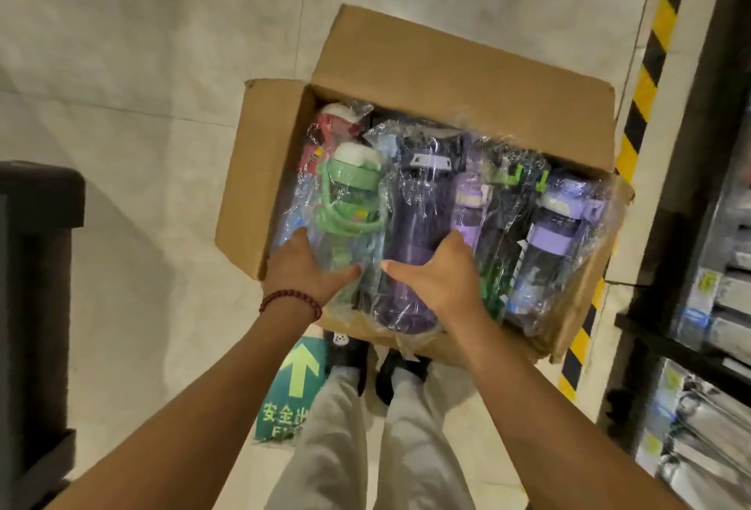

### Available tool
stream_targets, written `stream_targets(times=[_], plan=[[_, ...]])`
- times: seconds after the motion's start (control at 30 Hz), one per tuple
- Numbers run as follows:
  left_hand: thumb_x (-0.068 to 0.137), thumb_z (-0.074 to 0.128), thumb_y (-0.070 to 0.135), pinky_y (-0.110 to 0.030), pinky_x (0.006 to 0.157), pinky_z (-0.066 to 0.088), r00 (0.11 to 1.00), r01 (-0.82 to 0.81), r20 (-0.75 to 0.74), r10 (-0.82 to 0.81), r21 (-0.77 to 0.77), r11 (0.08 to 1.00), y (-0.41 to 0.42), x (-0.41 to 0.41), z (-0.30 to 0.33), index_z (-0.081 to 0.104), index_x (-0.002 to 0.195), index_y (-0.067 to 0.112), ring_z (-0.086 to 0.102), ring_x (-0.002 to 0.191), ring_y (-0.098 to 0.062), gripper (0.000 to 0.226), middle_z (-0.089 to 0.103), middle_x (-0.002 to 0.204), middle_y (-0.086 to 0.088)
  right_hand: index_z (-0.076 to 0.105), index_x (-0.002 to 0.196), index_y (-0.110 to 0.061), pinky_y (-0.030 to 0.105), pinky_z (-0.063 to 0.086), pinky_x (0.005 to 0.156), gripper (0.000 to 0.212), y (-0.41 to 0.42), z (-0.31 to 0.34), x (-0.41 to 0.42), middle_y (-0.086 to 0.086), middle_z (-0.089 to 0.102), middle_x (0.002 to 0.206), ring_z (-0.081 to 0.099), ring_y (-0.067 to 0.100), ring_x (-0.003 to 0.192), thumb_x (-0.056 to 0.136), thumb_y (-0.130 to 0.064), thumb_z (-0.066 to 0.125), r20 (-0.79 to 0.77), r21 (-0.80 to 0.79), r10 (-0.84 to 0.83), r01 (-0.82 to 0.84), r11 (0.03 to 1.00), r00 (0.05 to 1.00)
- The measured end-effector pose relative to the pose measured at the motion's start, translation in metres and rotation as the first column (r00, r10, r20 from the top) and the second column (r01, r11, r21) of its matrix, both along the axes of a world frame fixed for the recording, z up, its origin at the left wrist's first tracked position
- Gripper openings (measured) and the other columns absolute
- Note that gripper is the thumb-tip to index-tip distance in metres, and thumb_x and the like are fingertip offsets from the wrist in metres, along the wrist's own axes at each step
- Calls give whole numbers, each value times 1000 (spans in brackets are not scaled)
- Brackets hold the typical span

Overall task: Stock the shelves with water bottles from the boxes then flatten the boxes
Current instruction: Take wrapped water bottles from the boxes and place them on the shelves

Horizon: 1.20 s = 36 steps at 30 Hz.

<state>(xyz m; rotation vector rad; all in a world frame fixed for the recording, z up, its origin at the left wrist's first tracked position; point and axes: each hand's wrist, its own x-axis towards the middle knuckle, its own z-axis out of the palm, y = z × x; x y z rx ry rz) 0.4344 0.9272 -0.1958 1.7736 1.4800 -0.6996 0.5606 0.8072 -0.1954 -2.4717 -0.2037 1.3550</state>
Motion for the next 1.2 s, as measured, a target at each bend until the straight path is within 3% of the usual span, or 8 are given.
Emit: stream_targets(times=[0.17,0.4,0.47,0.6,0.7,0.8,1.07,1.2], plan=[[51,84,53,-33,72,53,997,-70,22,69,42,997,-3,8,-20,50,99,15,59,88,-20,71,59,94,0,37,116,-5,45,53,82,92,13,-14,-10,12,54,113,57,30,100,55,-56,84,74,-43,-104,107,993,992],[31,71,65,-39,67,59,974,-226,-33,223,-159,961,-4,12,-15,59,90,20,66,75,-18,75,67,84,2,36,125,-10,44,51,87,90,10,-15,-6,6,53,119,57,28,104,55,-42,84,1,11,-257,257,966,966],[43,82,52,-36,75,56,953,-297,5,302,-177,938,-8,13,-5,56,96,14,62,84,-18,70,63,95,2,33,132,-11,41,50,91,95,4,-9,-1,4,52,122,55,25,108,58,-40,84,-61,27,-272,274,961,960],[41,76,42,-41,94,47,907,-401,43,418,-209,892,-15,14,13,38,134,5,49,116,-28,107,47,133,-11,40,126,-13,35,49,89,84,-6,7,5,0,55,115,57,19,103,60,-33,87,-138,76,-301,313,947,943],[37,76,41,-43,89,51,886,-430,76,457,-237,871,-17,11,30,42,122,6,53,108,-29,98,52,122,-11,42,114,-20,32,51,80,72,-14,23,1,1,59,112,61,17,97,60,-27,88,-181,117,-337,361,925,924],[42,80,36,-34,75,49,877,-426,131,462,-228,875,-17,9,55,42,108,9,53,94,-24,81,53,111,-9,43,117,-21,27,50,76,72,-19,48,-4,0,60,111,62,15,95,60,-25,88,-171,161,-365,391,906,915],[57,86,23,-40,86,51,850,-334,391,352,-116,935,-5,16,146,45,124,14,54,103,-23,79,55,114,-2,35,128,-25,35,49,90,92,-30,148,-2,-1,53,123,57,20,107,54,-43,86,-47,312,-441,433,846,896],[51,88,21,-36,74,57,801,-265,526,285,-115,957,-4,31,213,49,116,18,64,93,-17,76,63,104,4,38,129,-22,22,46,79,79,-40,222,6,-1,54,121,57,18,106,66,-23,85,29,459,-511,443,770,859]])
